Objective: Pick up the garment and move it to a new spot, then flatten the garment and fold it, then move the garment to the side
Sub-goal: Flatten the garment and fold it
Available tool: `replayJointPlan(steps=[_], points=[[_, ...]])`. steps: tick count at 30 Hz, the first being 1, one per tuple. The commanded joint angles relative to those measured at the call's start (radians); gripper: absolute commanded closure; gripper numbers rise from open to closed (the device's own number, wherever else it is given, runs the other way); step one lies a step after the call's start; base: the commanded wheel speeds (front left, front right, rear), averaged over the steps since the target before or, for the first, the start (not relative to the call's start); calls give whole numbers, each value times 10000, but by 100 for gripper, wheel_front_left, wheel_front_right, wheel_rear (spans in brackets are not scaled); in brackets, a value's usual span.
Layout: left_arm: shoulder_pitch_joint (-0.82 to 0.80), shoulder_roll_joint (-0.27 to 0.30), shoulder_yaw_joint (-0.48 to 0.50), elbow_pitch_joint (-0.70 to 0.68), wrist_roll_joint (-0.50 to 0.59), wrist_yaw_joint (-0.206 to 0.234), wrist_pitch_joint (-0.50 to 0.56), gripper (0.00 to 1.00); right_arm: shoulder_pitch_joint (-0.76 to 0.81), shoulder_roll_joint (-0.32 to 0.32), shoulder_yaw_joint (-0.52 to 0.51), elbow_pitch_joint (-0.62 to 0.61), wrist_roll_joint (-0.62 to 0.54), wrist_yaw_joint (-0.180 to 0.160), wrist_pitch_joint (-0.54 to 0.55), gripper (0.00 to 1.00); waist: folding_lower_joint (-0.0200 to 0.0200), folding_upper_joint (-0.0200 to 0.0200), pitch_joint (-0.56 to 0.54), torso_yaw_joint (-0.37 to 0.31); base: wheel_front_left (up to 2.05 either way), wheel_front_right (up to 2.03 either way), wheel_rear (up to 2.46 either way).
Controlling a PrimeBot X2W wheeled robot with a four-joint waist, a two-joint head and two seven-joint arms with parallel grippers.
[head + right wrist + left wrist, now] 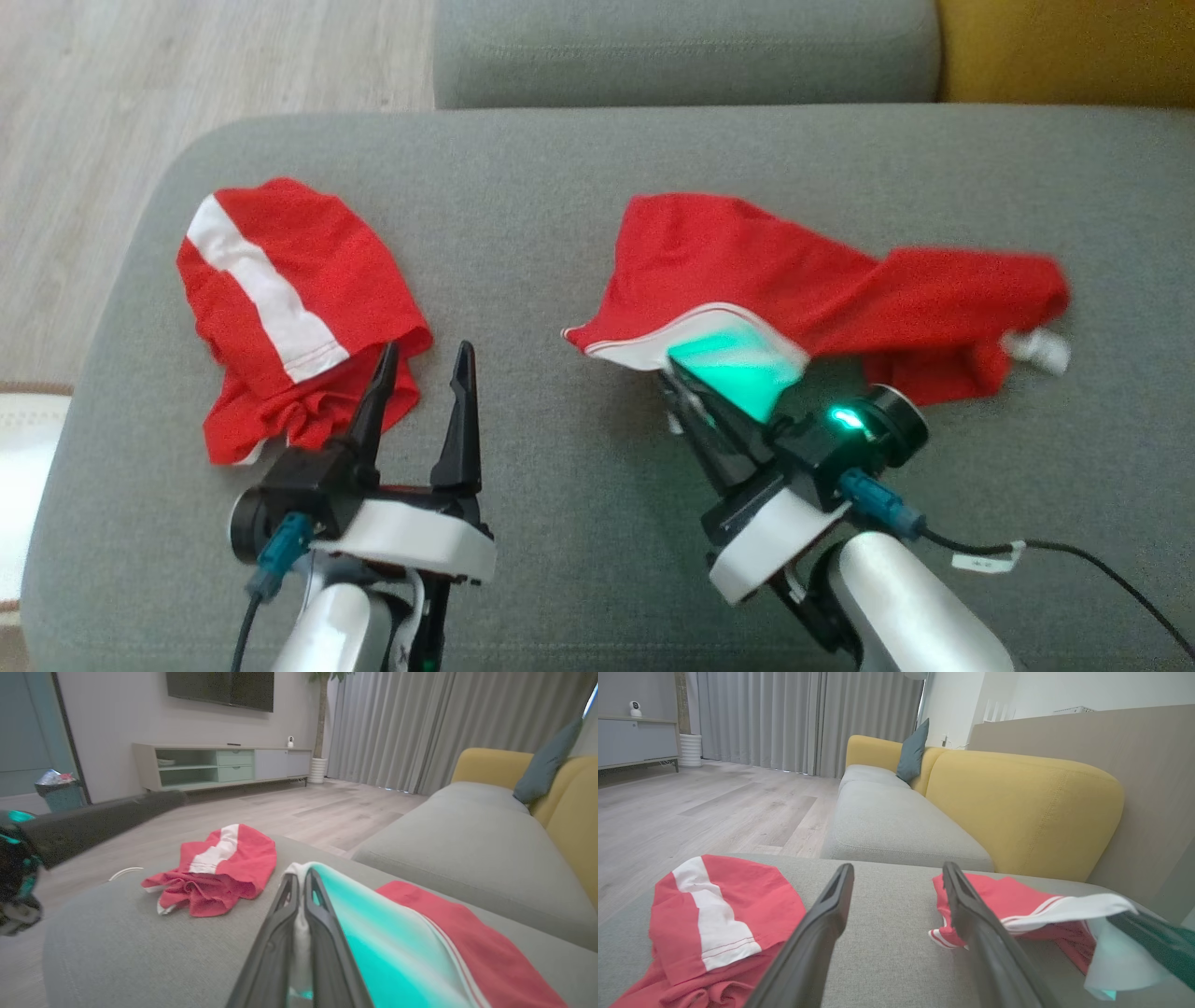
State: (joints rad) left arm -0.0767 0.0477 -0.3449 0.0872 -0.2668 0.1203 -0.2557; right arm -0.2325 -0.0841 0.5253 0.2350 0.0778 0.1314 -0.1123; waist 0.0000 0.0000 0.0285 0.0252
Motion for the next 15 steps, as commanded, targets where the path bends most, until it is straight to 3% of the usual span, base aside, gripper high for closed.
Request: replayJointPlan(steps=[1, 8, 15], points=[[-258, 26, 362, -331, 24, 47, -61, 0, -138, -80, 338, -625, 147, -7, 87, 100, 0, 0, -172, -85, 0, 0, 0], [-63, 26, 420, -432, 95, 41, -61, 0, 274, -874, 879, -2494, 495, -7, 776, 100, 0, 0, -310, -55, 0, 0, 0], [-135, 26, 338, -533, 81, 16, -61, 0, -640, -1662, 22, -3563, 489, -7, 1511, 100, 0, 0, -31, 269, 0, 0, 0]])
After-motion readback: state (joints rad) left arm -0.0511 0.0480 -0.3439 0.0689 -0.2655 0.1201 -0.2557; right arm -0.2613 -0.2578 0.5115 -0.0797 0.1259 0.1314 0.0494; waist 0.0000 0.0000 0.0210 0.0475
